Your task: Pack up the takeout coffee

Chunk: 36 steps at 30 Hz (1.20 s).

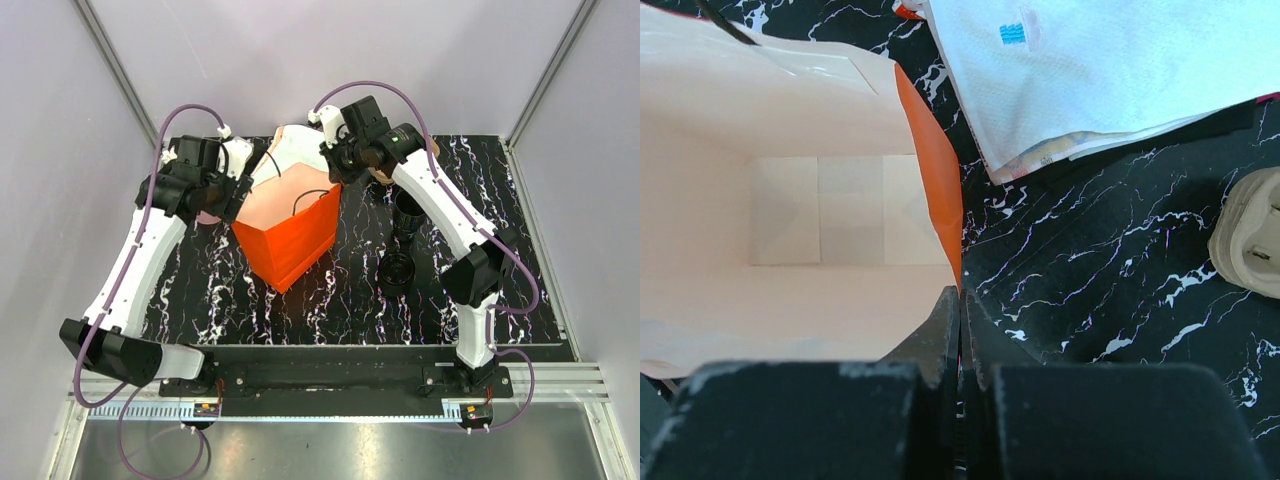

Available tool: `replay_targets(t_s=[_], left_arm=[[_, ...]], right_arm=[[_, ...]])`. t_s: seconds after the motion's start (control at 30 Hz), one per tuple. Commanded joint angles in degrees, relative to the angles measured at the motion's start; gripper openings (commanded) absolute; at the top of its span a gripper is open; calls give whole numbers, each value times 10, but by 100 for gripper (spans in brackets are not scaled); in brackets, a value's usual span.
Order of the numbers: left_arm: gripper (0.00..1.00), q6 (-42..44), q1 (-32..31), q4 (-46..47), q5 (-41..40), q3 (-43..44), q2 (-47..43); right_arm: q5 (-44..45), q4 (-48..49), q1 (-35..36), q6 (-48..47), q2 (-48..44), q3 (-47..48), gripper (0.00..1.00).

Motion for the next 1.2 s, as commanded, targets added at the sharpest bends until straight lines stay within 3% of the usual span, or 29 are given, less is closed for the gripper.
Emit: replay_targets(t_s=[0.0, 0.5, 0.6, 0.7, 0.73, 0.87, 0.97, 1.1, 1.17], left_arm=[[70, -5, -2, 35, -54, 17, 5], [68, -5, -9, 74, -136, 43, 15], [69, -8, -11, 77, -130, 48, 13], [70, -9, -12, 81, -118, 59, 8], [70, -12, -12, 80, -103, 60, 2], [73, -18, -12, 81, -68, 72, -13], [77, -22, -12, 83, -55, 81, -26], [99, -15, -11, 87, -39, 91, -48], [99, -12, -11, 87, -33, 95, -57]], right_arm=[[7, 4, 3, 4, -21, 11, 0], [1, 4, 32, 10, -63, -31, 2], [3, 3, 35, 9, -71, -34, 11], [0, -2, 36, 4, -79, -21, 29], [0, -11, 35, 4, -80, -14, 44], [25, -35, 35, -9, -85, 45, 65], [65, -47, 31, -22, -85, 83, 77], [99, -59, -8, -27, -72, 137, 83], [93, -68, -39, -33, -47, 179, 85]])
